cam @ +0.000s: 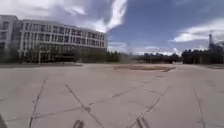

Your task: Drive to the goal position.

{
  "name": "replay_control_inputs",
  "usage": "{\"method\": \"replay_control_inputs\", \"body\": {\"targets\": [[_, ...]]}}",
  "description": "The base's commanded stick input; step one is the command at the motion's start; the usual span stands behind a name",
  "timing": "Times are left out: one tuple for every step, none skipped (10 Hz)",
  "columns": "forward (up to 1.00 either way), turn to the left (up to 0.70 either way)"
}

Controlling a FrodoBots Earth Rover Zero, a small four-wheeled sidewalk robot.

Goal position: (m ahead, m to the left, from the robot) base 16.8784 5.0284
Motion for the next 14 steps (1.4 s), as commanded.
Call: {"method": "replay_control_inputs", "body": {"targets": [[1.00,0.00],[1.00,0.00],[1.00,0.00],[1.00,0.00],[1.00,0.00],[1.00,0.00],[1.00,0.00],[1.00,0.00],[1.00,0.00],[1.00,0.00],[1.00,0.06],[1.00,0.19],[1.00,0.38],[1.00,0.40]]}}
